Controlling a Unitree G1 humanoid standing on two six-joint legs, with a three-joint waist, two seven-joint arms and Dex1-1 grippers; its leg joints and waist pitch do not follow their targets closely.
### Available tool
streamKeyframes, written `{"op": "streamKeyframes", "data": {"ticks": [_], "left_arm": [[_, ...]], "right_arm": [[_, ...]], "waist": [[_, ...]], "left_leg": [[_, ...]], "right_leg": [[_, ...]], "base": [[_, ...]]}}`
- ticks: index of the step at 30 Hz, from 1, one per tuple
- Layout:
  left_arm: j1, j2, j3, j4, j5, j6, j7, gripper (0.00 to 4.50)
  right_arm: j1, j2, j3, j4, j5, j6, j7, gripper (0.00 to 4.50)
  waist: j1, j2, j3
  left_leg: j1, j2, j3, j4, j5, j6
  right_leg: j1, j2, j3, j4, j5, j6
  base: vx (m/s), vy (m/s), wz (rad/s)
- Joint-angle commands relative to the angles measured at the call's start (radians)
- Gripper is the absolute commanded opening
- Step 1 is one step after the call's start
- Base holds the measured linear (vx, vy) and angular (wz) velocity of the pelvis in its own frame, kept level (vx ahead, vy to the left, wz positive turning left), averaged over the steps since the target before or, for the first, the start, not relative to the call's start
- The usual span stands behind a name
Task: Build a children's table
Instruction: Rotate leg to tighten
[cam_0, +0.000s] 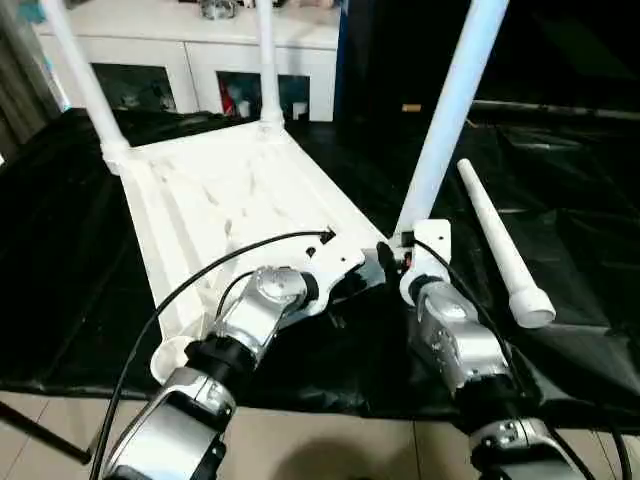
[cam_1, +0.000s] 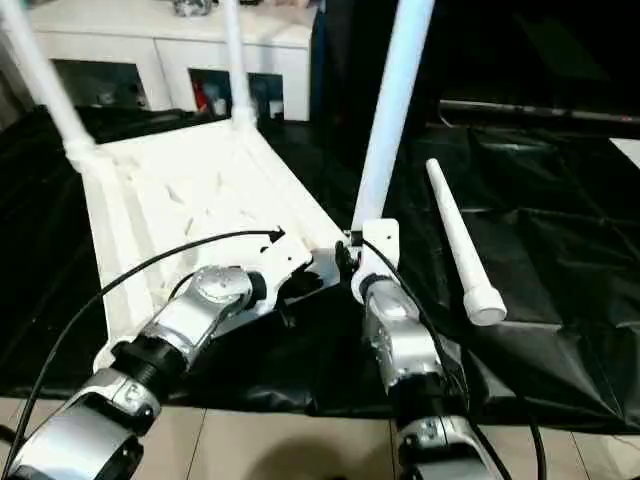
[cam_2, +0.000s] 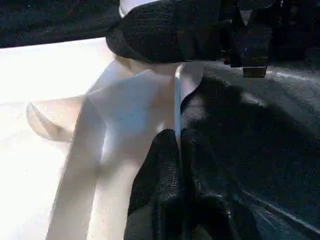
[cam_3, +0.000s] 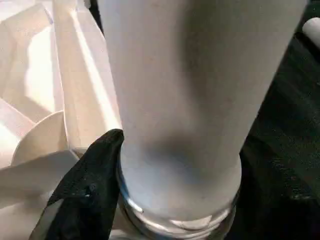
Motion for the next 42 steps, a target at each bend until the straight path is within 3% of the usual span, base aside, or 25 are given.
{"op": "streamKeyframes", "data": {"ticks": [1,3,4,6,9,13,18,21,25,29,30,33,34,36,42], "left_arm": [[-0.013,0.003,-0.004,0.012,0.013,-0.010,0.012,0.00],[-0.012,0.011,-0.002,0.006,0.008,-0.010,-0.007,0.00],[-0.009,0.021,-0.001,0.002,0.002,-0.021,-0.029,0.00],[-0.007,0.026,-0.001,0.000,-0.002,-0.027,-0.040,0.00],[0.012,0.072,-0.012,-0.024,-0.012,-0.063,-0.126,0.00],[0.036,0.128,-0.024,-0.061,-0.028,-0.088,-0.230,0.00],[0.077,0.215,-0.029,-0.123,-0.089,-0.166,-0.427,0.00],[0.088,0.243,-0.028,-0.154,-0.113,-0.149,-0.492,0.00],[0.111,0.293,-0.036,-0.192,-0.132,-0.141,-0.577,0.00],[0.120,0.308,-0.037,-0.200,-0.136,-0.145,-0.597,0.00],[0.125,0.313,-0.034,-0.202,-0.138,-0.147,-0.599,0.00],[0.130,0.317,-0.029,-0.207,-0.139,-0.143,-0.599,0.00],[0.130,0.317,-0.029,-0.207,-0.139,-0.143,-0.599,0.00],[0.136,0.320,-0.026,-0.217,-0.140,-0.138,-0.602,0.00],[0.144,0.326,-0.024,-0.234,-0.141,-0.129,-0.603,0.00]], "right_arm": [[0.005,0.039,0.026,0.010,0.040,0.001,0.070,3.50],[0.006,0.032,0.019,-0.016,0.053,0.013,0.089,3.71],[0.011,0.009,0.023,-0.058,0.062,0.033,0.128,3.71],[0.014,-0.005,0.028,-0.081,0.064,0.043,0.149,3.92],[0.064,-0.105,0.087,-0.219,0.082,0.153,0.312,3.98],[0.119,-0.212,0.133,-0.336,0.084,0.206,0.442,3.98],[0.201,-0.383,0.202,-0.479,0.084,0.237,0.643,3.98],[0.217,-0.424,0.213,-0.512,0.094,0.244,0.702,3.98],[0.231,-0.456,0.221,-0.562,0.122,0.281,0.754,3.98],[0.230,-0.462,0.224,-0.562,0.125,0.282,0.763,3.98],[0.228,-0.465,0.227,-0.556,0.124,0.282,0.769,3.73],[0.228,-0.464,0.228,-0.556,0.127,0.289,0.782,3.60],[0.228,-0.464,0.228,-0.556,0.127,0.289,0.782,3.48],[0.230,-0.462,0.237,-0.554,0.120,0.286,0.789,3.27],[0.236,-0.462,0.253,-0.555,0.115,0.283,0.790,2.83]], "waist": [[-0.004,0.004,-0.054],[-0.003,0.000,-0.056],[-0.002,0.006,-0.056],[0.002,-0.001,-0.061],[0.017,0.001,-0.067],[0.027,0.011,-0.065],[0.042,0.009,-0.061],[0.049,0.009,-0.061],[0.067,0.008,-0.063],[0.070,0.010,-0.062],[0.071,0.006,-0.062],[0.072,0.007,-0.062],[0.073,0.000,-0.063],[0.073,-0.001,-0.063],[0.073,0.001,-0.063]], "left_leg": [[-0.009,0.006,0.000,-0.070,-0.268,0.061],[-0.019,0.005,-0.001,-0.071,-0.246,0.063],[-0.016,0.003,0.001,-0.069,-0.236,0.065],[-0.026,0.002,0.002,-0.068,-0.195,0.075],[-0.034,0.005,0.003,-0.065,-0.115,0.106],[-0.030,0.010,0.006,-0.066,-0.113,0.111],[-0.022,0.012,0.010,-0.070,-0.151,0.097],[-0.020,0.016,0.009,-0.072,-0.152,0.092],[-0.019,0.020,0.009,-0.074,-0.124,0.084],[-0.020,0.020,0.011,-0.074,-0.109,0.083],[-0.019,0.019,0.012,-0.074,-0.112,0.079],[-0.020,0.017,0.013,-0.073,-0.109,0.078],[-0.021,0.018,0.013,-0.074,-0.103,0.079],[-0.021,0.017,0.013,-0.073,-0.099,0.081],[-0.022,0.018,0.014,-0.073,-0.086,0.083]], "right_leg": [[0.038,-0.074,0.053,-0.080,-0.498,0.006],[0.043,-0.072,0.057,-0.070,-0.478,-0.003],[0.040,-0.072,0.061,-0.068,-0.474,-0.011],[0.044,-0.069,0.070,-0.057,-0.435,-0.025],[0.048,-0.064,0.081,-0.037,-0.341,-0.058],[0.045,-0.066,0.085,-0.033,-0.328,-0.071],[0.039,-0.065,0.087,-0.041,-0.378,-0.055],[0.037,-0.065,0.089,-0.039,-0.376,-0.058],[0.039,-0.068,0.094,-0.030,-0.344,-0.071],[0.038,-0.066,0.097,-0.027,-0.315,-0.083],[0.038,-0.067,0.096,-0.026,-0.324,-0.082],[0.038,-0.066,0.096,-0.028,-0.328,-0.076],[0.040,-0.067,0.096,-0.026,-0.330,-0.073],[0.039,-0.067,0.097,-0.026,-0.336,-0.069],[0.038,-0.066,0.098,-0.024,-0.326,-0.070]], "base": [[0.000,0.000,0.00],[0.000,0.000,0.00],[0.000,0.000,0.00],[0.000,0.000,0.00],[0.000,0.000,0.00],[0.000,0.000,0.00],[0.000,0.000,0.00],[0.000,0.000,0.00],[0.000,0.000,0.00],[0.000,0.000,0.00],[0.000,0.000,0.00],[0.000,0.000,0.00],[0.000,0.000,0.00],[0.000,0.000,0.00],[0.000,0.000,0.00]]}}
